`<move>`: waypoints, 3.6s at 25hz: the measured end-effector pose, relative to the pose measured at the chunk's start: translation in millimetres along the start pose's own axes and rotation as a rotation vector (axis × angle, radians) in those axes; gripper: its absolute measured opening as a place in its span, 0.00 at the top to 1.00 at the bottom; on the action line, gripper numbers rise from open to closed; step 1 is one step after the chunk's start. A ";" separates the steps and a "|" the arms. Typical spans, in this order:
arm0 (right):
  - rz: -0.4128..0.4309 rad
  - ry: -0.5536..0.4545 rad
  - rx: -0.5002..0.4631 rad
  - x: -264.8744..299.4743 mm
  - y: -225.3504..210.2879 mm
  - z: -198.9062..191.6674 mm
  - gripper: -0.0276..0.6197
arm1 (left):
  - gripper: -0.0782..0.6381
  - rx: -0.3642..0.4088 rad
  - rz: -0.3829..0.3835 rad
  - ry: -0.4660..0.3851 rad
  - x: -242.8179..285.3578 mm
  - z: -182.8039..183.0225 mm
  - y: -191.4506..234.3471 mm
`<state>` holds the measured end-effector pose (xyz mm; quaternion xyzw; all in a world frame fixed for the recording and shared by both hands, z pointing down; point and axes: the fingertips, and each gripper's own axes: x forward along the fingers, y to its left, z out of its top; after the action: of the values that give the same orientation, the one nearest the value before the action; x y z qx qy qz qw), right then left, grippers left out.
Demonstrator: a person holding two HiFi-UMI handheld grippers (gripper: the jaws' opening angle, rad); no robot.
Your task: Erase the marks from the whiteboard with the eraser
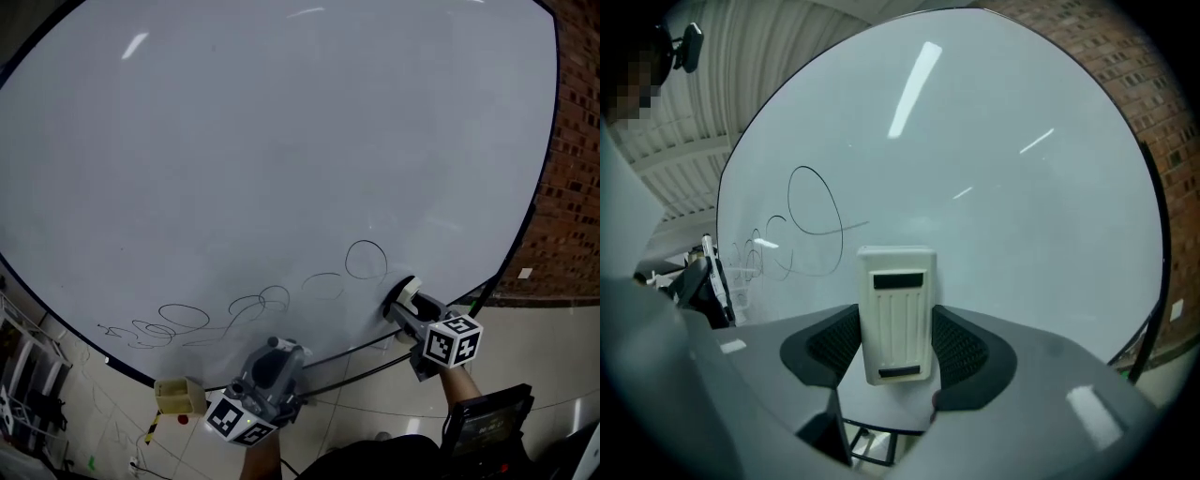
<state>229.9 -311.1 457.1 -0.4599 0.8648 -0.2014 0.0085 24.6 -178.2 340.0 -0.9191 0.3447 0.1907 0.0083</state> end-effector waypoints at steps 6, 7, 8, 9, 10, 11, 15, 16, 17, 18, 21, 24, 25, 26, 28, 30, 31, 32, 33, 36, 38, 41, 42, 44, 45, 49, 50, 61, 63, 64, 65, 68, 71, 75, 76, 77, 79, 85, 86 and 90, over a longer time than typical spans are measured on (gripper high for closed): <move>0.042 -0.018 0.119 1.8 2.8 -2.7 0.59 | 0.81 0.007 -0.003 0.008 9.8 -0.2 -6.2; 0.047 -0.026 0.127 1.6 7.9 4.1 0.59 | 0.81 0.005 -0.004 0.000 11.4 2.3 -7.1; 0.055 -0.041 0.124 1.0 15.2 14.6 0.59 | 0.81 0.002 -0.007 -0.012 13.6 6.5 -8.7; 0.067 -0.063 0.110 -0.2 25.0 29.0 0.59 | 0.81 0.001 -0.007 -0.019 14.1 9.1 -9.4; 0.085 -0.093 0.089 -2.2 36.7 46.9 0.59 | 0.81 0.007 -0.001 -0.015 11.6 8.4 -8.3; 0.103 -0.124 0.063 -4.9 49.1 66.8 0.59 | 0.81 0.015 0.008 -0.007 7.1 6.0 -6.2; 0.157 -0.237 -0.051 -19.1 92.1 151.1 0.59 | 0.81 0.024 0.027 -0.040 -1.1 18.5 -4.8; 0.172 -0.271 -0.073 -23.7 100.0 172.0 0.58 | 0.81 0.032 0.035 -0.043 -4.0 19.6 -2.5; 0.182 -0.312 -0.094 -29.3 106.6 192.4 0.59 | 0.81 0.039 0.045 -0.043 -7.4 19.5 0.3; 0.184 -0.354 -0.117 -35.2 111.9 211.4 0.59 | 0.81 0.041 0.054 -0.045 -10.8 19.3 2.6; 0.178 -0.408 -0.180 -43.3 121.1 243.9 0.59 | 0.81 0.038 0.069 -0.057 -17.9 20.1 5.8; 0.184 -0.410 -0.195 -42.1 122.6 240.7 0.59 | 0.81 0.030 0.065 -0.086 -15.5 27.3 4.2; 0.181 -0.405 -0.200 -40.9 122.6 235.5 0.59 | 0.81 0.030 0.065 -0.087 -15.0 27.1 5.0; 0.175 -0.393 -0.207 -38.4 122.7 227.7 0.59 | 0.81 0.031 0.068 -0.080 -15.6 24.4 6.6; 0.163 -0.349 -0.215 -30.9 121.3 205.0 0.59 | 0.81 0.031 0.071 -0.066 -16.3 19.5 8.2; 0.157 -0.296 -0.192 -23.9 115.2 177.7 0.59 | 0.81 0.032 0.066 -0.057 -14.0 17.3 7.8; 0.157 -0.270 -0.168 -20.7 110.3 163.8 0.59 | 0.81 0.034 0.065 -0.047 -13.7 14.4 8.4; 0.156 -0.247 -0.142 -17.5 104.6 150.2 0.59 | 0.81 0.035 0.063 -0.040 -13.3 12.1 8.8; 0.152 -0.227 -0.119 -14.4 98.5 136.7 0.59 | 0.81 0.034 0.061 -0.036 -12.8 10.6 8.8; 0.131 -0.167 -0.064 -6.4 79.7 97.3 0.59 | 0.81 0.026 0.055 -0.029 -10.3 8.3 7.0; 0.123 -0.124 -0.027 -2.0 67.6 71.7 0.59 | 0.81 0.016 0.044 -0.036 -6.6 11.4 2.7; 0.106 -0.068 0.019 3.2 52.0 38.7 0.59 | 0.81 0.019 0.041 -0.030 -6.7 10.8 1.4; 0.097 -0.052 0.032 4.4 47.9 29.6 0.59 | 0.81 0.025 0.044 -0.018 -8.7 7.8 2.5; 0.089 -0.031 0.063 6.0 43.9 17.4 0.59 | 0.81 0.032 0.046 -0.011 -10.3 7.1 2.2; 0.089 -0.027 0.079 6.6 43.8 15.7 0.59 | 0.81 0.032 0.046 -0.014 -10.4 8.7 1.4; 0.103 -0.031 0.099 6.5 51.7 25.3 0.59 | 0.81 0.031 0.055 -0.032 -14.9 14.0 0.8; 0.113 -0.043 0.092 5.6 57.1 32.0 0.59 | 0.81 0.029 0.056 -0.041 -15.9 16.6 0.7; 0.261 -0.213 -0.048 -15.8 145.8 185.1 0.59 | 0.81 0.041 0.103 -0.083 -43.3 23.9 12.4; 0.256 -0.215 -0.082 -17.8 154.5 204.3 0.59 | 0.81 0.042 0.114 -0.087 -47.6 24.8 14.5; 0.246 -0.215 -0.102 -17.9 157.9 208.2 0.59 | 0.81 0.041 0.118 -0.089 -49.0 25.4 15.6; 0.232 -0.219 -0.121 -17.9 160.1 208.6 0.59 | 0.81 0.040 0.120 -0.090 -49.8 25.7 16.8; 0.199 -0.207 -0.148 -13.4 161.9 191.2 0.59 | 0.81 0.032 0.112 -0.091 -47.1 25.7 18.6; 0.186 -0.131 -0.160 -1.7 158.8 152.3 0.59 | 0.81 0.025 0.098 -0.093 -41.2 24.6 16.9; 0.153 -0.016 -0.161 12.8 140.2 89.4 0.59 | 0.81 0.017 0.079 -0.086 -35.3 21.8 16.9; 0.143 0.011 -0.156 15.9 134.0 72.9 0.59 | 0.81 0.015 0.075 -0.085 -34.2 21.0 17.1; 0.130 0.033 -0.150 18.5 127.1 57.3 0.59 | 0.81 0.012 0.070 -0.083 -33.3 20.2 17.2; 0.095 0.063 -0.140 21.2 110.6 31.3 0.59 | 0.81 0.007 0.062 -0.080 -31.5 18.7 16.8; -0.051 0.074 -0.086 12.1 50.8 8.2 0.59 | 0.81 0.004 0.048 -0.074 -32.4 18.0 16.7; -0.071 0.065 -0.076 9.5 44.5 12.8 0.59 | 0.81 0.002 0.048 -0.074 -33.5 18.1 17.6; -0.116 0.028 -0.068 6.0 43.9 29.3 0.59 | 0.81 0.002 0.051 -0.079 -40.8 19.3 22.1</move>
<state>197.6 -304.2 415.6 -0.5063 0.8431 -0.1786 -0.0311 -24.3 -166.5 339.2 -0.9018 0.3676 0.2266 0.0177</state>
